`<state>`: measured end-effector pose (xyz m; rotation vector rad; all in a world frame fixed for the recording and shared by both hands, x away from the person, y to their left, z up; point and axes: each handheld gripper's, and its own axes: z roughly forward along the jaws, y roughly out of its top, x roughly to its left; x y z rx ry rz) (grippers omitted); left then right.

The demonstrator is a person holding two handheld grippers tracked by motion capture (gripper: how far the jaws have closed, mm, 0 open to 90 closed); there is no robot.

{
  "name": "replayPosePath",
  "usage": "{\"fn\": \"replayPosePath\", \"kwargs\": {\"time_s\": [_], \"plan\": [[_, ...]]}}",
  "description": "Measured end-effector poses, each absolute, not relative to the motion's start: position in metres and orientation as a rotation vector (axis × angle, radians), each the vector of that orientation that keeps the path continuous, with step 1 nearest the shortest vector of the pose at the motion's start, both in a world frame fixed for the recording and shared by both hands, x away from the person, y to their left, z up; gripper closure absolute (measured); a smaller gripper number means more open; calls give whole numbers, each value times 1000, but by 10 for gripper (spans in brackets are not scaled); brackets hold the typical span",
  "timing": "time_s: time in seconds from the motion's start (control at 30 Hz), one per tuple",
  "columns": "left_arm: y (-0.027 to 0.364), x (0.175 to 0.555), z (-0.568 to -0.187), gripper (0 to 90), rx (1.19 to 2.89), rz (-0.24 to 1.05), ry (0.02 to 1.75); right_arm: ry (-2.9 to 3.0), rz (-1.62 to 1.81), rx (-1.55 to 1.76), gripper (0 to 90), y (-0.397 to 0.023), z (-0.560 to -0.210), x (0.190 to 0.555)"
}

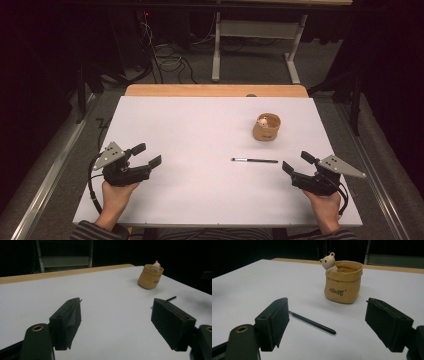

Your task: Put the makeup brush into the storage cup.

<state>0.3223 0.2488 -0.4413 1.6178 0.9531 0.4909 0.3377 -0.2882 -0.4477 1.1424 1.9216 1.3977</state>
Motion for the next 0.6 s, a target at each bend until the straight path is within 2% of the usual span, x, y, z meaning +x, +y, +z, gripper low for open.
{"fn": "replayPosePath", "kwargs": {"time_s": [0.6], "plan": [[248,322,-441,248,1626,490,948,1917,1411,1152,224,-289,-447,337]]}}
